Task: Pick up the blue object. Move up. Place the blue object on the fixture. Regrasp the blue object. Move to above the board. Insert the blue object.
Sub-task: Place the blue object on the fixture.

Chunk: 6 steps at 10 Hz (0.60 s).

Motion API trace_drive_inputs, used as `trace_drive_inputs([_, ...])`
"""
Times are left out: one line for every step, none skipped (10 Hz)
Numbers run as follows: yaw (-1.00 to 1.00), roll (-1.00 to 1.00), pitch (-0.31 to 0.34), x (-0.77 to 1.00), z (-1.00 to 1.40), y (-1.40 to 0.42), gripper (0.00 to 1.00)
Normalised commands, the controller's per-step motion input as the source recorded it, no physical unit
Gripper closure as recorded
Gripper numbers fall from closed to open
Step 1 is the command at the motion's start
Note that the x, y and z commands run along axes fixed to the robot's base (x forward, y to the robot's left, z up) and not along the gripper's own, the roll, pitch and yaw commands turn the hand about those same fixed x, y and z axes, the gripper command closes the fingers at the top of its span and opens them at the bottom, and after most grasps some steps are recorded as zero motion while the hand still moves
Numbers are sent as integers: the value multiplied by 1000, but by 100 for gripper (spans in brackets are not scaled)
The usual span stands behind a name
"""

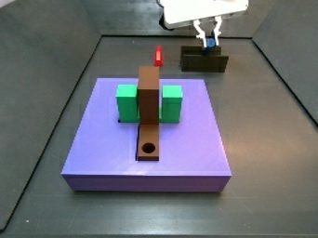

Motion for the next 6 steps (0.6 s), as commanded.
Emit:
trace_drive_inputs([57, -291, -180, 0, -114, 0, 100])
trace_drive_inputs([26, -54, -91, 0, -69, 0, 100])
trace_drive_inputs([0, 0, -29, 0, -31, 0, 100])
trace_drive_inputs([0, 377, 3, 0, 0, 0, 100])
trace_drive_inputs([0, 446, 31, 0, 0, 0, 100])
trace_drive_inputs([0, 300, 0, 0, -3, 0, 100])
